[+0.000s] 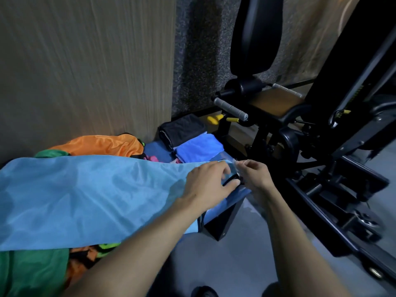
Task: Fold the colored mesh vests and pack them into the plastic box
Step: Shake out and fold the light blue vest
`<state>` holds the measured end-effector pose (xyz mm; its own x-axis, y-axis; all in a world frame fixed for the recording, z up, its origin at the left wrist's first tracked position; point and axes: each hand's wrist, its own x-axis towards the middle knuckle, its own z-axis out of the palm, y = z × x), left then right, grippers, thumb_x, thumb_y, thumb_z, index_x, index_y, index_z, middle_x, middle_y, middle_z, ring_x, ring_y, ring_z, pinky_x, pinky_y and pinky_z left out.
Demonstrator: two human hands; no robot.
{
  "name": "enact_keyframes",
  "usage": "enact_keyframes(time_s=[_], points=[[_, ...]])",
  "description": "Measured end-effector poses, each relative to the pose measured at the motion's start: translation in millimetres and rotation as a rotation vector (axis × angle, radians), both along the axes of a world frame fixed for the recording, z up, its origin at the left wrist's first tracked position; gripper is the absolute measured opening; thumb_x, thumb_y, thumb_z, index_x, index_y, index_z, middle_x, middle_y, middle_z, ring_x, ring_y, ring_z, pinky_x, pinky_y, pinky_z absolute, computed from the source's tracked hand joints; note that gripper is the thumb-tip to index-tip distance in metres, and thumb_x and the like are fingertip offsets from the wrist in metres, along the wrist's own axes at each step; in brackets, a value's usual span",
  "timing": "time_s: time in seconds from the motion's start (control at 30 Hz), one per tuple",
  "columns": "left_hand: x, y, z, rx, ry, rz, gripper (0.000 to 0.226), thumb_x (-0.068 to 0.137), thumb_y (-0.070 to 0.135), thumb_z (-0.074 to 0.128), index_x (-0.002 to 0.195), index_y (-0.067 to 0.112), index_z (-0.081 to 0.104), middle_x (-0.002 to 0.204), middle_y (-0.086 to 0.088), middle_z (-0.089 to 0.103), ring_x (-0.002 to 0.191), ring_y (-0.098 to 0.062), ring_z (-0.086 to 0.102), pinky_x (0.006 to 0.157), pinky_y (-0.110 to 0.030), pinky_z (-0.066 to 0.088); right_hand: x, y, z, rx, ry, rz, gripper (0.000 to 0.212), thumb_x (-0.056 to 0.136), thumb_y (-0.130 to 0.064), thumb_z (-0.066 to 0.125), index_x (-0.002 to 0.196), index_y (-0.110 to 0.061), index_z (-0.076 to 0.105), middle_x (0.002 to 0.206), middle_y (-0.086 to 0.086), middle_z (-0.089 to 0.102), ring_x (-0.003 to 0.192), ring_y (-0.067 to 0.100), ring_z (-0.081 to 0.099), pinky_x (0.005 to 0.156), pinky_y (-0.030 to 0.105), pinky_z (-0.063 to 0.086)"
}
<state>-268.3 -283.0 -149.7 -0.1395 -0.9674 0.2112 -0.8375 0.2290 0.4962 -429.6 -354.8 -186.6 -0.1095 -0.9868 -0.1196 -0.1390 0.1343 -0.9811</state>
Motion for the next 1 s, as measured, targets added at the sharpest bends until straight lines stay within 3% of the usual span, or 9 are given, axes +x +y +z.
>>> enact_keyframes(time_s=[0.1, 0.23, 0.37, 0.5, 0.67, 0.77, 0.87, 1.0], points=[[-28, -20, -8, 0.08, -0.064, 0.11, 0.038, 0.088, 0.061, 0.062, 0.1, 0.026, 0.056, 0.093, 0.008, 0.066, 0.088, -0.02, 0.062, 0.067, -0.036, 0.039, -1, -4, -4, 0.017, -0.026, -0.014, 0.032, 0.091, -0.019, 0.074, 0.063, -0.013, 0.061, 0.06, 0.013, 0.056, 0.06, 0.025, 0.052, 0.062, 0.04, 0.045], [-31, -30, -21, 0.055, -0.086, 0.188, 0.017, 0.095, 0.036, 0.056, 0.086, 0.023, 0.052, 0.092, 0.002, 0.068, 0.091, -0.027, 0.064, 0.067, -0.035, 0.034, -5, -7, -6, 0.048, -0.027, -0.003, 0.033, 0.085, -0.029, 0.08, 0.063, -0.016, 0.059, 0.062, 0.008, 0.054, 0.056, 0.017, 0.046, 0.056, 0.031, 0.038], [-19, -33, -21, 0.089, 0.138, 0.307, 0.014, 0.091, 0.034, 0.056, 0.086, 0.022, 0.06, 0.082, 0.006, 0.066, 0.081, -0.023, 0.061, 0.065, -0.035, 0.044, -12, -14, -10, 0.128, -0.055, -0.054, 0.03, 0.088, -0.021, 0.075, 0.067, -0.014, 0.056, 0.052, 0.002, 0.056, 0.048, 0.015, 0.046, 0.055, 0.027, 0.039], [-11, -38, -20, 0.121, 0.274, 0.344, 0.015, 0.092, 0.034, 0.057, 0.082, 0.023, 0.062, 0.074, 0.009, 0.065, 0.076, -0.018, 0.06, 0.062, -0.033, 0.039, -14, -17, -11, 0.136, -0.007, -0.1, 0.029, 0.089, -0.017, 0.072, 0.064, -0.014, 0.057, 0.051, 0.004, 0.06, 0.054, 0.02, 0.056, 0.058, 0.031, 0.05], [-4, -37, -26, 0.099, 0.386, 0.374, 0.019, 0.094, 0.035, 0.057, 0.08, 0.022, 0.059, 0.072, 0.008, 0.065, 0.072, -0.016, 0.062, 0.063, -0.034, 0.046, -10, -12, -7, 0.022, 0.141, -0.028, 0.038, 0.092, -0.041, 0.067, 0.063, -0.017, 0.061, 0.053, -0.005, 0.059, 0.059, 0.018, 0.056, 0.065, 0.039, 0.049], [-4, -32, -27, 0.013, 0.439, 0.411, 0.018, 0.094, 0.034, 0.059, 0.08, 0.024, 0.057, 0.073, 0.011, 0.064, 0.071, -0.011, 0.06, 0.062, -0.033, 0.045, -7, -9, -4, 0.025, 0.193, 0.009, 0.049, 0.1, -0.047, 0.052, 0.069, -0.019, 0.078, 0.077, -0.006, 0.075, 0.078, 0.017, 0.067, 0.073, 0.037, 0.05], [-5, -26, -26, -0.056, 0.454, 0.405, 0.018, 0.095, 0.033, 0.059, 0.079, 0.026, 0.054, 0.072, 0.013, 0.062, 0.067, -0.007, 0.058, 0.055, -0.026, 0.039, -4, -11, -4, 0.072, 0.195, 0.013, 0.032, 0.094, -0.031, 0.063, 0.069, -0.021, 0.081, 0.085, -0.005, 0.074, 0.085, 0.019, 0.067, 0.069, 0.034, 0.052], [-5, -20, -25, -0.106, 0.491, 0.362, 0.02, 0.095, 0.031, 0.059, 0.077, 0.028, 0.052, 0.065, 0.012, 0.058, 0.06, -0.008, 0.056, 0.052, -0.019, 0.033, -2, -11, -7, 0.14, 0.155, 0.005, 0.007, 0.085, -0.018, 0.077, 0.08, -0.013, 0.078, 0.079, 0.003, 0.069, 0.078, 0.018, 0.063, 0.06, 0.028, 0.049]])
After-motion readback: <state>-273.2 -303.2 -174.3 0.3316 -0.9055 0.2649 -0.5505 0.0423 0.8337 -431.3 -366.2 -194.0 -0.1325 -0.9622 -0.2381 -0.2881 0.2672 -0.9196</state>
